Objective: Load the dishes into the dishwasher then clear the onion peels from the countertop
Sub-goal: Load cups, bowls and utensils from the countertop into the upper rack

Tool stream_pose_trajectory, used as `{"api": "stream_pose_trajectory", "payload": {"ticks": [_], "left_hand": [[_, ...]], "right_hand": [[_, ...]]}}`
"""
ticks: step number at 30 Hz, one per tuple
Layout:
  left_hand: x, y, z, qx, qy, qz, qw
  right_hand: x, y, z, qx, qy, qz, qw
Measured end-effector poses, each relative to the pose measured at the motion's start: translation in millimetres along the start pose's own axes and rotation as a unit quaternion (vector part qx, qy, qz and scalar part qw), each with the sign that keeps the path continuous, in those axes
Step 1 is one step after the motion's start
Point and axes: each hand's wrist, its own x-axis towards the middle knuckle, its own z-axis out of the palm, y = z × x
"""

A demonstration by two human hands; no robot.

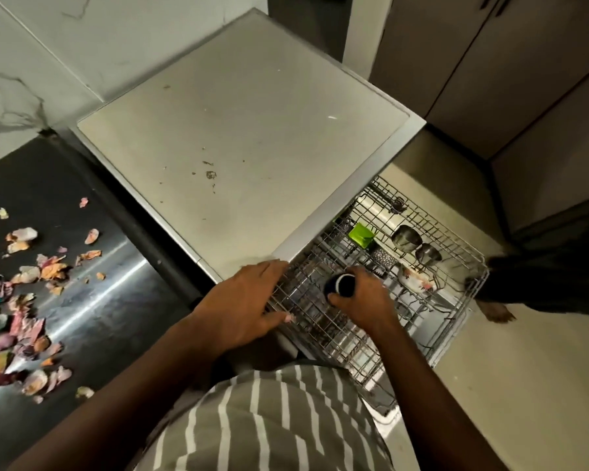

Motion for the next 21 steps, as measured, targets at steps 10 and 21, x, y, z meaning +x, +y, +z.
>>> {"api": "stream_pose_trajectory", "payload": {"ticks": [10, 21], "left_hand": [[-14.3, -24.4, 6.2, -0.04, -0.002, -0.106, 0.994], [-27.3, -30.3, 12.3, -0.068, 0.011, -0.182, 0.981]], "right_hand": [[108.6, 69.4, 27.7, -0.126, -0.062, 0.044, 0.989], [143.7, 66.0, 64.9, -0.144, -0.087, 0.07, 0.983]]}}
